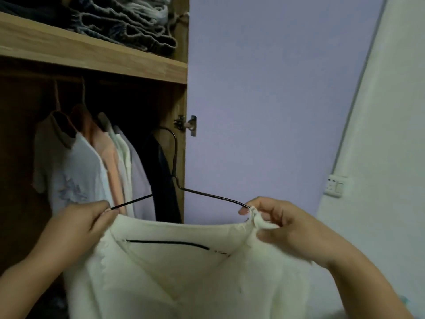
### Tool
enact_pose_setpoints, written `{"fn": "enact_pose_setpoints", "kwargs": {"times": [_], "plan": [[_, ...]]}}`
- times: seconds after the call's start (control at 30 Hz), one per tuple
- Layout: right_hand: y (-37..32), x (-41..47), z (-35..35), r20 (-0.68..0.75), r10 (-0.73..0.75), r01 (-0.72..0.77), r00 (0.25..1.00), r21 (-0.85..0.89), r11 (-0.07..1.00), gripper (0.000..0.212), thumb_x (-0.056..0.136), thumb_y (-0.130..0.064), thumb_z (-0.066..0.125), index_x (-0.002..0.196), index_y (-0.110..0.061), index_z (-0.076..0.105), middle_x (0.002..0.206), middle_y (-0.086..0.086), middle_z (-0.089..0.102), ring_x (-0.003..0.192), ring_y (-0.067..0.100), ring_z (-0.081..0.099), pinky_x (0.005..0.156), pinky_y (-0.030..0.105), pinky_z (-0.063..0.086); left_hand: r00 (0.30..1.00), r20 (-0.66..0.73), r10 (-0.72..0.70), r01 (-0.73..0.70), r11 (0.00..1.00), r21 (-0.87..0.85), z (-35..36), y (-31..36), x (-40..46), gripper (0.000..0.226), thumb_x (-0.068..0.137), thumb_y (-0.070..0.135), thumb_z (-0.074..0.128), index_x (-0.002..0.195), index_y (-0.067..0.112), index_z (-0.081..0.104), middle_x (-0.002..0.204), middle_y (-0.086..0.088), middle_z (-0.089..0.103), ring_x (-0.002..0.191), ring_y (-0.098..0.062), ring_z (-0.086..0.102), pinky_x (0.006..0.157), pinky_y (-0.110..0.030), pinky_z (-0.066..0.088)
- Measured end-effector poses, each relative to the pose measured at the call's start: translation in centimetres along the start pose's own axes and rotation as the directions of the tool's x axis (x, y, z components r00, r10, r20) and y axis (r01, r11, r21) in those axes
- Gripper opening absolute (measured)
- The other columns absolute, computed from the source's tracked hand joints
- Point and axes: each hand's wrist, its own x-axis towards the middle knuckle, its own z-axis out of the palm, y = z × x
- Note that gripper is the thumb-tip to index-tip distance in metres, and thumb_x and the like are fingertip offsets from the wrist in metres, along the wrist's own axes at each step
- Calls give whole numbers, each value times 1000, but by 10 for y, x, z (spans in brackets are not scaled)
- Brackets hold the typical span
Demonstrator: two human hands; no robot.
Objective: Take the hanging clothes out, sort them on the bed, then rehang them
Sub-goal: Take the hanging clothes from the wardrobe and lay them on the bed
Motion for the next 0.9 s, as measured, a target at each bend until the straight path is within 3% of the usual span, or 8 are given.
{"fn": "enact_pose_setpoints", "kwargs": {"times": [0.07, 0.2, 0.43, 0.6, 0.7, 0.77, 0.87, 0.9], "plan": [[4, -18, -8, -149, 29, -67, 988, -258, 964, 36, 84, 0, 58, 99, -33, 59, 51, -20, 45, 53, 0, 39, 58, 13, 31, 998, -32, 51, -52, 998, -26, 8, 20, 2, 27, 79, 44, 39, 58, 30, 33, 37, 5, 35, 36, -10, 39, 44, -18, 31], [6, -55, -11, -412, 54, -258, 909, -456, 852, 34, 85, -11, 64, 61, -21, 41, 47, -23, 44, 51, -1, 41, 55, 15, 34, 983, -58, 173, -178, 981, -82, 25, 51, 16, 33, 82, 45, 34, 55, 28, 26, 39, 8, 28, 36, -13, 34, 42, -21, 28], [2, -125, -6, -677, 96, -417, 730, -330, 847, 45, 68, -49, 62, 57, -13, 39, 48, -6, 33, 48, 7, 32, 47, 23, 23, 906, 22, 423, -385, 844, -375, 51, 101, 26, 41, 85, 46, 33, 55, 24, 49, 49, 3, 49, 49, -11, 48, 49, -27, 36], [1, -191, 5, -857, 78, -517, 510, -232, 824, 48, 82, -34, 69, 58, -7, 38, 47, -5, 25, 45, 8, 26, 43, 20, 19, 828, -4, 561, -486, 715, -503, 76, 155, 27, 29, 78, 53, 40, 72, 25, 44, 65, 13, 51, 56, -8, 43, 50, -21, 31], [-2, -236, 11, -911, 85, -610, 403, -198, 767, 63, 70, -65, 63, 62, -5, 45, 49, -5, 31, 47, 6, 29, 45, 22, 18, 784, -34, 620, -514, 618, -595, 84, 201, 15, 25, 75, 56, 42, 75, 31, 46, 68, 17, 52, 58, -7, 42, 55, -17, 32], [-8, -269, 14, -951, 67, -668, 301, -160, 727, 62, 75, -62, 62, 64, -4, 45, 50, -5, 31, 48, 7, 30, 46, 23, 19, 757, -45, 652, -515, 552, -655, 90, 234, 5, 27, 74, 57, 43, 77, 31, 49, 68, 18, 52, 57, -5, 42, 51, -17, 31], [-21, -316, 22, -978, 77, -720, 191, -87, 689, 69, 70, -71, 56, 72, -3, 59, 56, 3, 53, 54, 11, 50, 53, 34, 39, 710, -48, 703, -494, 449, -744, 96, 288, -15, 30, 71, 59, 43, 78, 30, 50, 58, 23, 51, 51, 5, 43, 48, -17, 29], [-24, -332, 23, -989, 82, -744, 124, -38, 667, 65, 73, -62, 59, 82, 3, 64, 72, 18, 64, 68, 22, 61, 62, 42, 47, 689, -50, 723, -487, 411, -771, 98, 306, -23, 30, 71, 59, 43, 77, 30, 50, 56, 23, 50, 50, 7, 42, 49, -16, 30]]}}
